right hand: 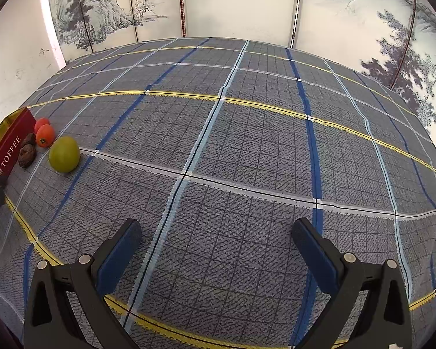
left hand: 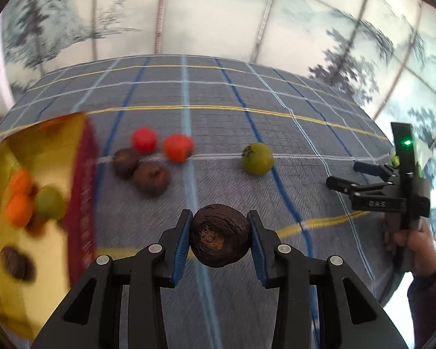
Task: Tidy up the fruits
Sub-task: 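Grasp another dark brown fruit with the left gripper, then carry the brown fruit into the tin and open the left gripper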
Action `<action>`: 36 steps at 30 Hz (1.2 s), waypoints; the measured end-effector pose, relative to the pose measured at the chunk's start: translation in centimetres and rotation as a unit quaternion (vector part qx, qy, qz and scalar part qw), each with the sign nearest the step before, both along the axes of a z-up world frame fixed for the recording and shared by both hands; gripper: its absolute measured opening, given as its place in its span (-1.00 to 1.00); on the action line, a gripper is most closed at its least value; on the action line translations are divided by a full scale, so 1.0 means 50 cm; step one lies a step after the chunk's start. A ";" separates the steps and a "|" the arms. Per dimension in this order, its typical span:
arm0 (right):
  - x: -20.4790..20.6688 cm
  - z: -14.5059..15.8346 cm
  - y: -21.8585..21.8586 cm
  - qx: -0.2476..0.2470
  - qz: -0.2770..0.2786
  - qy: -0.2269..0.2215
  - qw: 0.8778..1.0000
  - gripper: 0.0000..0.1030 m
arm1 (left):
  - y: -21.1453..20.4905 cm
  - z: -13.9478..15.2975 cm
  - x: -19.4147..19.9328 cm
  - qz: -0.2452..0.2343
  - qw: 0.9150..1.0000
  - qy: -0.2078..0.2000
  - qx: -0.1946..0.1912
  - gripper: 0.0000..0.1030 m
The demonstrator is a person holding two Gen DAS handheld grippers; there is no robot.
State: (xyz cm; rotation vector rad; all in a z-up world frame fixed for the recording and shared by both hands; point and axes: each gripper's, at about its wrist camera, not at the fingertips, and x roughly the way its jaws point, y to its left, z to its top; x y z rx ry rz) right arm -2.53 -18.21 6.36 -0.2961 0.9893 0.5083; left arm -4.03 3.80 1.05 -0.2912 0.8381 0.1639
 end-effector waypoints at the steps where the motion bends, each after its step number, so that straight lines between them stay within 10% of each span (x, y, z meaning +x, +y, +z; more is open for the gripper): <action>1: 0.000 0.000 0.000 0.000 0.000 0.000 1.000 1.00 | 0.003 0.006 -0.015 0.004 1.000 0.001 -0.002 -0.24; 24: 0.000 0.000 0.001 0.000 -0.001 0.000 1.000 1.00 | 0.159 0.063 -0.274 0.149 0.988 -0.026 -0.014 -0.24; 36: 0.000 -0.001 0.001 0.000 -0.001 0.000 1.000 1.00 | 0.190 0.046 -0.287 0.152 0.988 -0.026 -0.003 -0.24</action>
